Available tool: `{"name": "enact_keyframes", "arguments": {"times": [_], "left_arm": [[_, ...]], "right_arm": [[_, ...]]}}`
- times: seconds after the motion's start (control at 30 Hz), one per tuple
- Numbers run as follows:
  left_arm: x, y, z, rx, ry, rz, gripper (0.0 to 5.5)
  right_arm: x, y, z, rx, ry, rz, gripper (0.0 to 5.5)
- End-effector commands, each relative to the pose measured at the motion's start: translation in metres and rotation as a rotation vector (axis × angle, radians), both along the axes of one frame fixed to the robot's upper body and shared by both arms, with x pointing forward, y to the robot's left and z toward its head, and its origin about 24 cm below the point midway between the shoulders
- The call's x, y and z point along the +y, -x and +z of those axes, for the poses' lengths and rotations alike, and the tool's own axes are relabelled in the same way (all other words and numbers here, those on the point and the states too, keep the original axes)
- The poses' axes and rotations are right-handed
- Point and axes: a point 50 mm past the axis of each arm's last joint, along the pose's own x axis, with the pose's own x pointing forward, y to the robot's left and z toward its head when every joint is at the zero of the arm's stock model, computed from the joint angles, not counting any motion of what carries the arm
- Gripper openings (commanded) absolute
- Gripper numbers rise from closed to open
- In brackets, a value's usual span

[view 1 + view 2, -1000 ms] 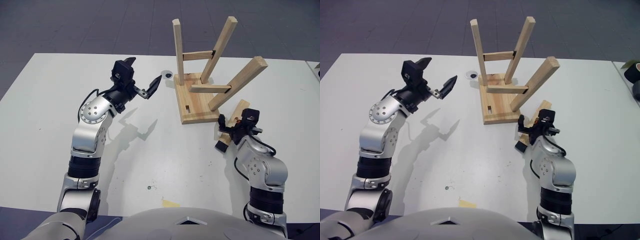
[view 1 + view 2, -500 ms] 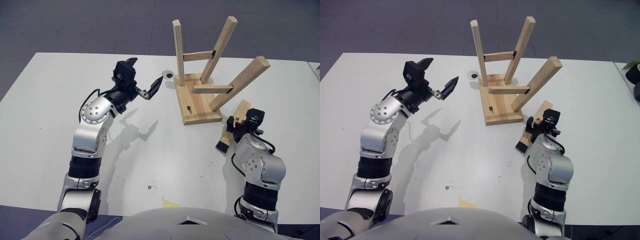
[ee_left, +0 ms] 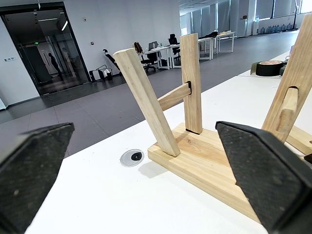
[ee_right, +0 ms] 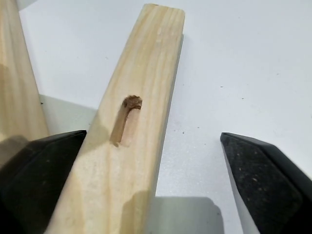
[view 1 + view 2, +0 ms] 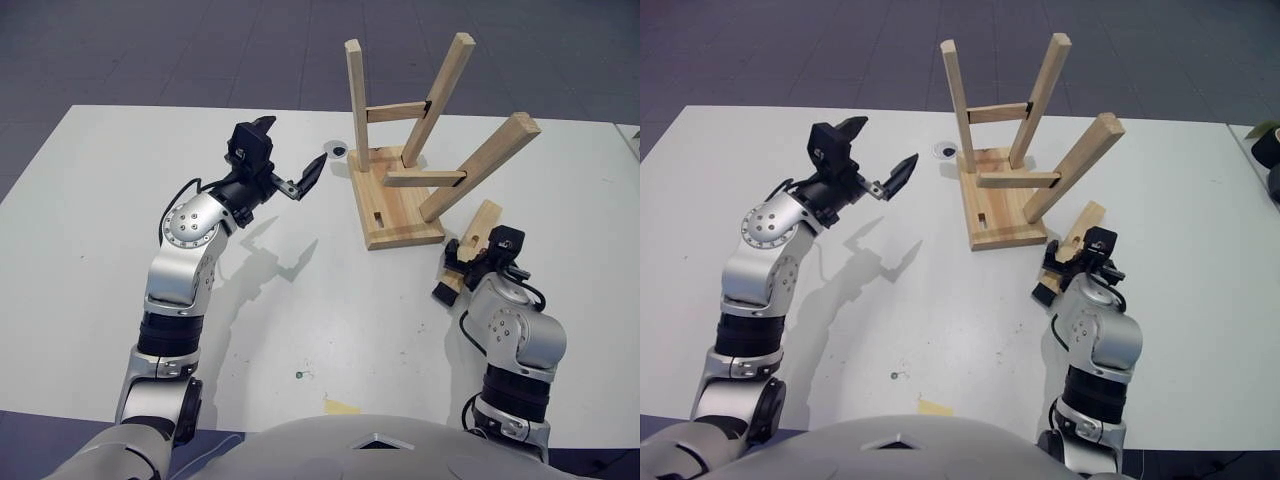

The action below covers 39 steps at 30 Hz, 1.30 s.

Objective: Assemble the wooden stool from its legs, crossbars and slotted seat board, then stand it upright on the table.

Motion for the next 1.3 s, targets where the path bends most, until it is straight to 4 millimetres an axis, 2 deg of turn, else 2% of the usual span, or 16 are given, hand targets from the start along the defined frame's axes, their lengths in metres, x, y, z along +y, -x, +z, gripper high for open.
{"name": "enact_keyframes", "arguments": {"times": [0.03, 0.37, 0.53, 0.6, 0.67, 0.73, 0.83, 0.93, 1.0, 1.03, 1.13, 1.2, 1.3], "left_arm": [[0.0, -0.001, 0.002, -0.008, -0.018, -0.01, 5.4], [0.0, -0.004, 0.006, -0.019, -0.014, -0.016, 5.4], [0.002, -0.006, 0.01, -0.032, 0.019, 0.019, 5.4], [0.005, -0.008, 0.013, -0.038, 0.043, 0.046, 5.4], [0.008, -0.01, 0.018, -0.044, 0.079, 0.074, 5.4], [0.012, -0.013, 0.023, -0.051, 0.125, 0.113, 5.4], [0.027, -0.021, 0.042, -0.07, 0.247, 0.194, 5.4], [0.038, -0.022, 0.072, -0.089, 0.403, 0.176, 5.4], [0.043, -0.019, 0.093, -0.035, 0.623, 0.05, 5.4], [0.045, -0.016, 0.101, -0.018, 0.694, -0.02, 5.4], [0.039, 0.0, 0.118, 0.001, 0.747, -0.264, 5.4], [0.031, 0.012, 0.119, 0.022, 0.728, -0.381, 5.4], [0.016, 0.032, 0.119, 0.062, 0.721, -0.58, 5.4]], "right_arm": [[0.001, 0.003, 0.002, 0.0, -0.011, -0.018, 4.31], [0.002, 0.009, -0.006, 0.037, -0.066, -0.066, 2.7], [-0.001, -0.005, 0.007, -0.06, -0.037, -0.07, 2.05], [-0.007, -0.015, 0.019, -0.145, 0.005, -0.073, 2.05], [-0.016, -0.025, 0.042, -0.289, 0.099, -0.085, 2.05], [-0.021, -0.034, 0.071, -0.458, 0.216, -0.08, 2.05], [-0.02, -0.042, 0.131, -0.779, 0.472, -0.057, 2.05], [-0.003, -0.035, 0.194, -1.147, 0.752, 0.026, 2.05], [0.027, -0.027, 0.224, -1.366, 0.831, 0.177, 2.05], [0.04, -0.024, 0.233, -1.444, 0.852, 0.256, 2.05], [0.077, -0.018, 0.235, -1.53, 0.807, 0.582, 2.05], [0.092, -0.016, 0.226, -1.513, 0.749, 0.767, 2.05], [0.107, -0.015, 0.209, -1.458, 0.63, 0.951, 2.05]]}}
